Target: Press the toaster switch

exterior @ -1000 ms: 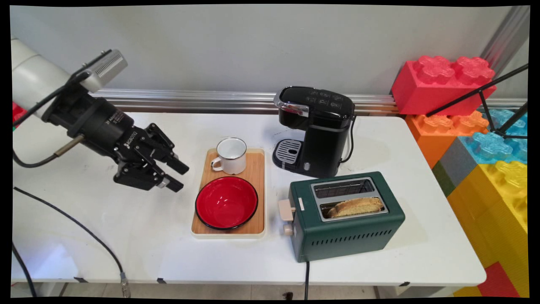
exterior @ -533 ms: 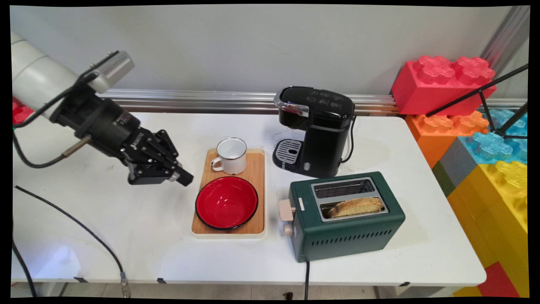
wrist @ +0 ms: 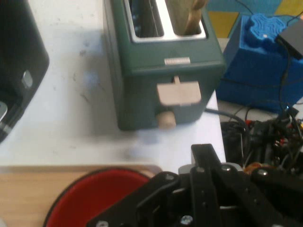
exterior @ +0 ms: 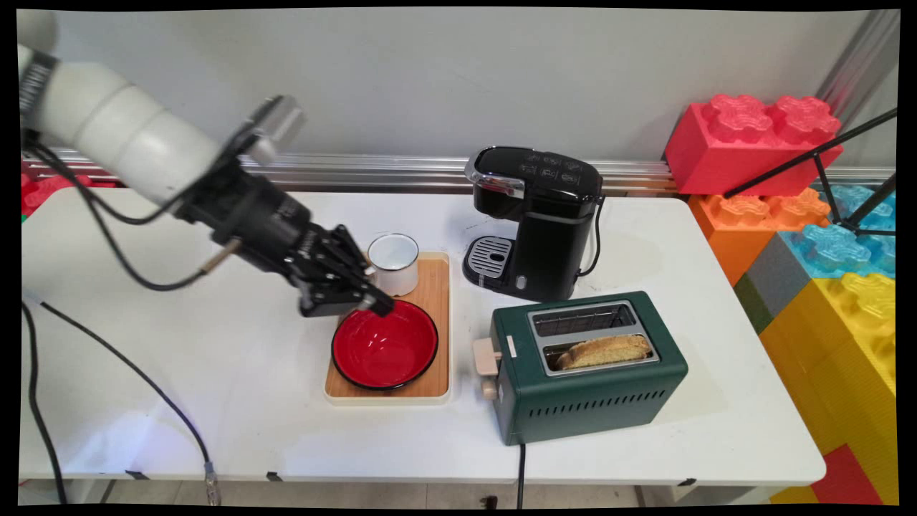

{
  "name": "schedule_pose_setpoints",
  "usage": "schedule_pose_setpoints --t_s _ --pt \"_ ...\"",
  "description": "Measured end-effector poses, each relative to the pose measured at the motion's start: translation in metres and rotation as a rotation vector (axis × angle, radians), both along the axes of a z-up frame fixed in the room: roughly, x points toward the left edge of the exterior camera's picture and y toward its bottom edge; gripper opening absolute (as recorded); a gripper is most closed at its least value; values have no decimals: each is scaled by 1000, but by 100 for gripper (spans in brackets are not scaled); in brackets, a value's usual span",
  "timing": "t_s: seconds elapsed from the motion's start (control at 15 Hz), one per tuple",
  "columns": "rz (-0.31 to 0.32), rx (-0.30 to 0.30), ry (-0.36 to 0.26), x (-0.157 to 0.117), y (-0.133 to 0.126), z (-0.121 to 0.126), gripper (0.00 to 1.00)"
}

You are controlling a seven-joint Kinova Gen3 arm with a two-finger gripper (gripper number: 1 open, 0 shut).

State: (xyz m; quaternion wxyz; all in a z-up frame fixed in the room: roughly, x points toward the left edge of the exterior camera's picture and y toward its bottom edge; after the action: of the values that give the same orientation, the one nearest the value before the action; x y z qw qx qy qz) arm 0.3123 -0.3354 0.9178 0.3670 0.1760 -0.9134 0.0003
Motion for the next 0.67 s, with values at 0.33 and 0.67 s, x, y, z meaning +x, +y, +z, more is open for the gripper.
schedule_pose_setpoints --t_s 0.33,0.67 --pt "8 -2 -26 -46 -15 -8 0" --pt "10 2 -79 -81 -26 -14 0"
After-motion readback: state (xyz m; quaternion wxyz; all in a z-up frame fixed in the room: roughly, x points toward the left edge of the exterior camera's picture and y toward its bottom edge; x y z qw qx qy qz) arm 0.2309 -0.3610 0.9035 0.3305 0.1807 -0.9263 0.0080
